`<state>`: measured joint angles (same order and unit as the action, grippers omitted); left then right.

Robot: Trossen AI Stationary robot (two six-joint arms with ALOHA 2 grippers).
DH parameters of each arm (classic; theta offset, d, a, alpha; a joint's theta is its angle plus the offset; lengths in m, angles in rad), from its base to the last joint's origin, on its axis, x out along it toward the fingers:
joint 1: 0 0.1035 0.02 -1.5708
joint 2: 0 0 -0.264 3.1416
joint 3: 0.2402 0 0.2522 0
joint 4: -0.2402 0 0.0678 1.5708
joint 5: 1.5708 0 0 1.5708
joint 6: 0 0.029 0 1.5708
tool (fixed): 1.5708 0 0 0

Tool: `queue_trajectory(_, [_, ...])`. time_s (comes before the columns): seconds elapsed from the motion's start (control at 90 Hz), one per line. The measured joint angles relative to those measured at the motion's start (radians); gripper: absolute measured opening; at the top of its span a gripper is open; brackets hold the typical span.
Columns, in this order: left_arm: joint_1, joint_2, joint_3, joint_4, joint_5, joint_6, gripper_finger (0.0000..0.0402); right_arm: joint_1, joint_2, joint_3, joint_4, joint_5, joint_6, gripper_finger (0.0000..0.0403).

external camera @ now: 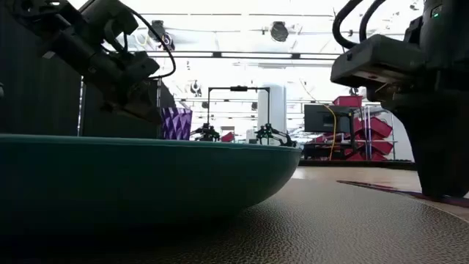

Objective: Set table place
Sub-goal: Move the blue table knife to the right of gray placemat

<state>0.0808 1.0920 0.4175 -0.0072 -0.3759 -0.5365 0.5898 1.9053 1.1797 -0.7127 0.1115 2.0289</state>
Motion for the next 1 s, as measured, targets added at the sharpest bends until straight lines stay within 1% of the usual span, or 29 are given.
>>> queue_trajectory(0.144, [0.000, 0.000, 0.000, 0.000, 0.001, 0.000, 0.0000, 0.000, 0.000, 0.000, 0.003, -0.001, 0.000, 0.0077])
queue_trajectory(0.333, [0.000, 0.000, 0.000, 0.000, 0.002, -0.001, 0.0000, 0.000, 0.000, 0.000, 0.003, -0.001, -0.008, 0.0090])
queue_trajectory(0.6, [0.000, 0.000, 0.000, 0.000, 0.005, -0.003, 0.0000, -0.007, -0.001, 0.001, 0.003, -0.007, -0.055, 0.0094])
queue_trajectory(0.811, [0.000, 0.000, 0.000, -0.001, 0.005, -0.003, 0.0000, -0.028, -0.048, -0.006, -0.036, -0.011, -0.119, 0.0094])
queue_trajectory(0.878, [0.000, 0.000, 0.000, -0.002, 0.005, -0.003, 0.0000, -0.034, -0.075, -0.004, -0.048, 0.003, -0.133, 0.0094])
queue_trajectory(1.0, [0.000, 0.000, 0.000, -0.002, 0.005, -0.002, 0.0000, -0.035, -0.118, -0.005, -0.065, 0.078, -0.169, 0.0094])
